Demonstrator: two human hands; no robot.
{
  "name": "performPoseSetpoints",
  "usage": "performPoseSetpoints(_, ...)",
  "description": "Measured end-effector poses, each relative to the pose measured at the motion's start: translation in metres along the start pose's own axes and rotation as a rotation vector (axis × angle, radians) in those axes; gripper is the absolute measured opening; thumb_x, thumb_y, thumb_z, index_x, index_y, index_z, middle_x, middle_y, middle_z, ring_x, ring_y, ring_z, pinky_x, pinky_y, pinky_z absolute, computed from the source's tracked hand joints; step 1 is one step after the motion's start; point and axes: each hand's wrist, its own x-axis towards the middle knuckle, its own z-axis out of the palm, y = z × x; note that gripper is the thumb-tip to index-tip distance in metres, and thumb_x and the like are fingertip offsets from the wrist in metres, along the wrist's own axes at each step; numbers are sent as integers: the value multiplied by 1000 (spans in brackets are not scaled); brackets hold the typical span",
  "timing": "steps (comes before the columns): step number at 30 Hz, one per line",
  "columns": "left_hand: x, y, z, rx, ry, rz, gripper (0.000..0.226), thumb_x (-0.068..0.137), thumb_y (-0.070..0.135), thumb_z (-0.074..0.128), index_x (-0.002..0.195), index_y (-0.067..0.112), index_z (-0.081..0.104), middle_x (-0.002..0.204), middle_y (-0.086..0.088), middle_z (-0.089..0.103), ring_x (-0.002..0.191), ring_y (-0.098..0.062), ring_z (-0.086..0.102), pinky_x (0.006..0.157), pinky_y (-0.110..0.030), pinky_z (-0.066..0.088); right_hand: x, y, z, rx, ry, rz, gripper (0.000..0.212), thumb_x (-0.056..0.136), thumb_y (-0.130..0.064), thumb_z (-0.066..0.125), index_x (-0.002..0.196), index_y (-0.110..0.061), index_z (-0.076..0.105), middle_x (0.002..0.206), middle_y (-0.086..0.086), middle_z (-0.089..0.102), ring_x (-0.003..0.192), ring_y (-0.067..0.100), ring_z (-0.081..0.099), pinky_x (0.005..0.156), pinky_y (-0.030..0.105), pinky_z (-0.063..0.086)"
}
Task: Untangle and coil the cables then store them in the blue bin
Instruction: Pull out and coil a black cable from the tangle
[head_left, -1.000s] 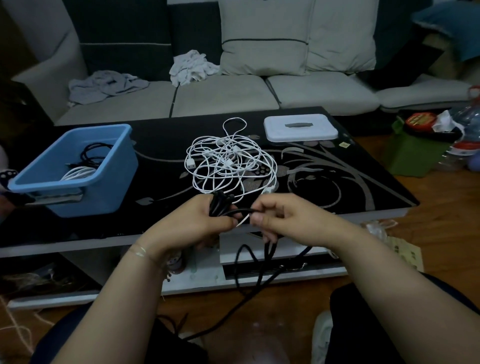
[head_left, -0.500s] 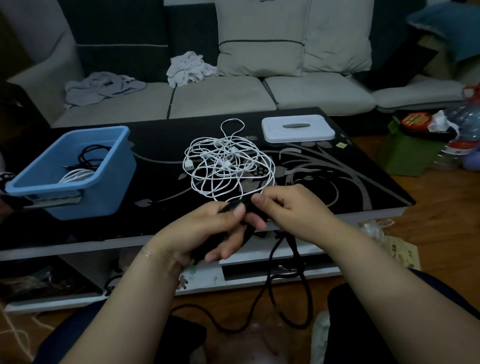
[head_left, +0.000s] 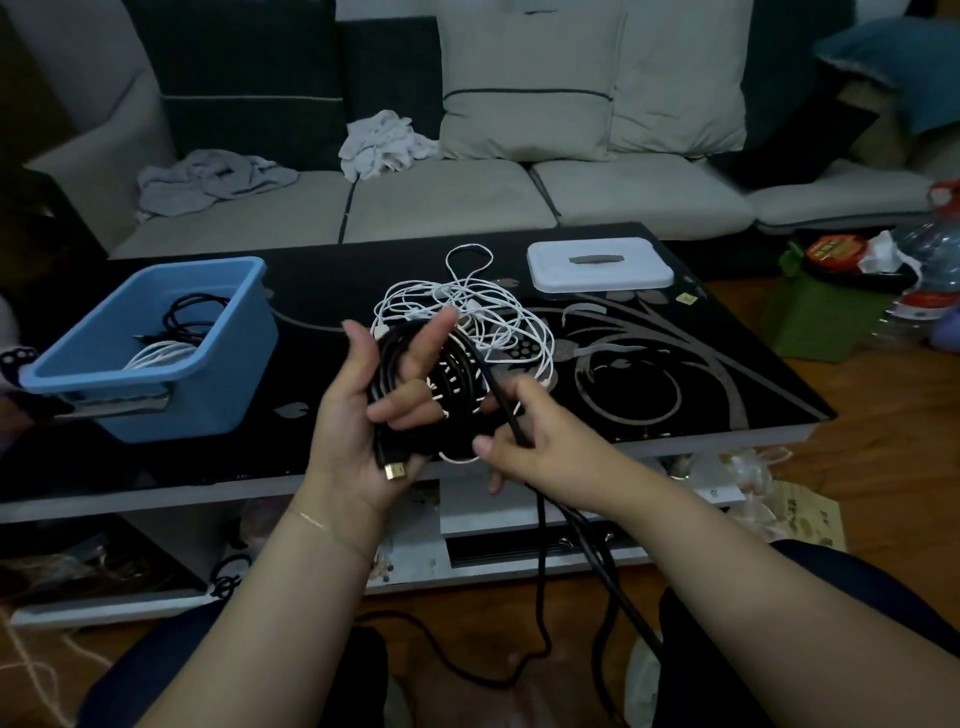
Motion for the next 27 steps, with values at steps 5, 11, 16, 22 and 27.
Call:
performPoseSetpoints(5,1,2,14,16,430,264,65,93,57,41,104,-1,71,112,-1,71,36,-1,49,36,-8,38,-3,3,13,-131,-158,75,32,97,-19,52,126,-18,39,71,-3,65,86,9,65,86,22,45)
performPoseSetpoints(11,-1,2,17,42,560,331,61,95,57,37,118,5,59,111,2,71,44,0,57,40,-8,42,-4,-1,9,-302,-335,158,52,92,-24,58,139,-25,36,78,-4,69,86,7,62,83,32,46)
performPoseSetpoints(16,7,-14,17,351,656,335,67,97,56,31,115,4,69,123,-7,66,73,-2,68,51,-9,49,-6,-2,12,-596,-407,189,54,78,-34,63,123,-17,41,91,-1,62,79,19,62,74,48,53)
performPoseSetpoints(22,14,-32,15,766,640,436,58,90,49,39,124,2,47,119,-9,67,106,-19,67,77,-29,57,-7,-2,9,-687,-414,183,52,73,-39,64,114,-20,38,94,4,58,80,22,57,68,47,53)
performPoseSetpoints(27,15,-43,12,1035,600,410,54,88,47,61,126,9,52,124,0,61,116,-14,61,86,-30,56,-5,-4,2,-577,-413,184,44,79,-23,64,118,-20,43,101,-2,59,74,11,55,64,32,49)
